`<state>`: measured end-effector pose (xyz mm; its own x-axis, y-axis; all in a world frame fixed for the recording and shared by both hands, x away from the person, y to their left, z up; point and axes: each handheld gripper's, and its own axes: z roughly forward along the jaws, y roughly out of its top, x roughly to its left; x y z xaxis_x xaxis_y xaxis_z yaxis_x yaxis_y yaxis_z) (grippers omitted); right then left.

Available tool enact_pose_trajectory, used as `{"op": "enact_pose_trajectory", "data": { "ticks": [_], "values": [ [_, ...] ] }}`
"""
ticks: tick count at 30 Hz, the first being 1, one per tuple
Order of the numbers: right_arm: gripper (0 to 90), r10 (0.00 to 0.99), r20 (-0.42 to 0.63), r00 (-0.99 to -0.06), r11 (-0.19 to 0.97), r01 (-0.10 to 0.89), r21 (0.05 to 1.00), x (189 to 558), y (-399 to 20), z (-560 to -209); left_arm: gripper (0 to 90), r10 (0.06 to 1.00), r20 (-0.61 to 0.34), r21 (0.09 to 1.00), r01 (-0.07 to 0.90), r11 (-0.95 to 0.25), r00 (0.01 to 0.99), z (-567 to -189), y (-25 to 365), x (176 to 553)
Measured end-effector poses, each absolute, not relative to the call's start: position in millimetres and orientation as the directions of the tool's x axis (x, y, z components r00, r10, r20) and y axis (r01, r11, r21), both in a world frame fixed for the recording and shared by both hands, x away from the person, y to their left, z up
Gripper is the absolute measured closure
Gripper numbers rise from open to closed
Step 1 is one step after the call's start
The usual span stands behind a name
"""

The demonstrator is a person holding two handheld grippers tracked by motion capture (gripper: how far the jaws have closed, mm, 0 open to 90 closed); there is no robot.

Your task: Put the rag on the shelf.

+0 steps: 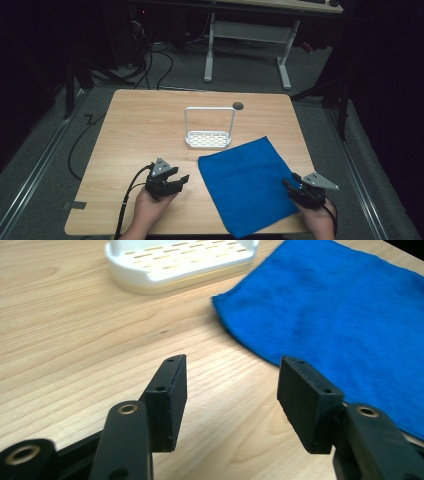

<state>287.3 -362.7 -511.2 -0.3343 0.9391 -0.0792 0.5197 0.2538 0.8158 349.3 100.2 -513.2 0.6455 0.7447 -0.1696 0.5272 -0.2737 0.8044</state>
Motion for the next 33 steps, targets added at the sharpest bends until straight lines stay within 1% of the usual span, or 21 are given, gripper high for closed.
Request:
{"op": "enact_pose_trajectory", "data": {
  "ticks": [7,16,22,26,27,28,30,31,33],
  "values": [
    [52.7,0.942,-0.081,-0.325,0.250,0.522,0.816,288,-363,-512,45.4,0.735,-0.142,0.795,0.519,-0.314,0.663,-517,94,348],
    [51.2,0.941,-0.097,-0.324,0.264,0.525,0.809,289,-364,-513,45.4,0.716,-0.138,0.794,0.508,-0.333,0.685,-516,84,345],
    [51.0,0.944,-0.083,-0.319,0.250,0.529,0.811,289,-363,-512,46.5,0.704,-0.146,0.800,0.501,-0.328,0.695,-514,80,342],
    [51.1,0.942,-0.085,-0.323,0.255,0.529,0.810,290,-363,-513,47.9,0.664,-0.179,0.790,0.508,-0.343,0.726,-513,64,336],
    [51.0,0.942,-0.084,-0.326,0.255,0.530,0.808,290,-363,-513,48.9,0.637,-0.188,0.793,0.498,-0.350,0.748,-512,51,331],
    [51.0,0.942,-0.084,-0.326,0.255,0.530,0.808,290,-363,-513,49.4,0.637,-0.188,0.793,0.498,-0.350,0.748,-512,51,331],
    [51.1,0.942,-0.081,-0.324,0.253,0.534,0.807,291,-363,-513,51.0,0.604,-0.190,0.791,0.485,-0.372,0.774,-511,37,326],
    [51.1,0.943,-0.081,-0.324,0.253,0.534,0.807,291,-363,-514,51.9,0.576,-0.198,0.791,0.476,-0.384,0.793,-511,24,321],
    [51.1,0.943,-0.081,-0.324,0.253,0.534,0.807,291,-363,-514,52.6,0.560,-0.198,0.792,0.468,-0.392,0.805,-511,17,318]
  ]
}}
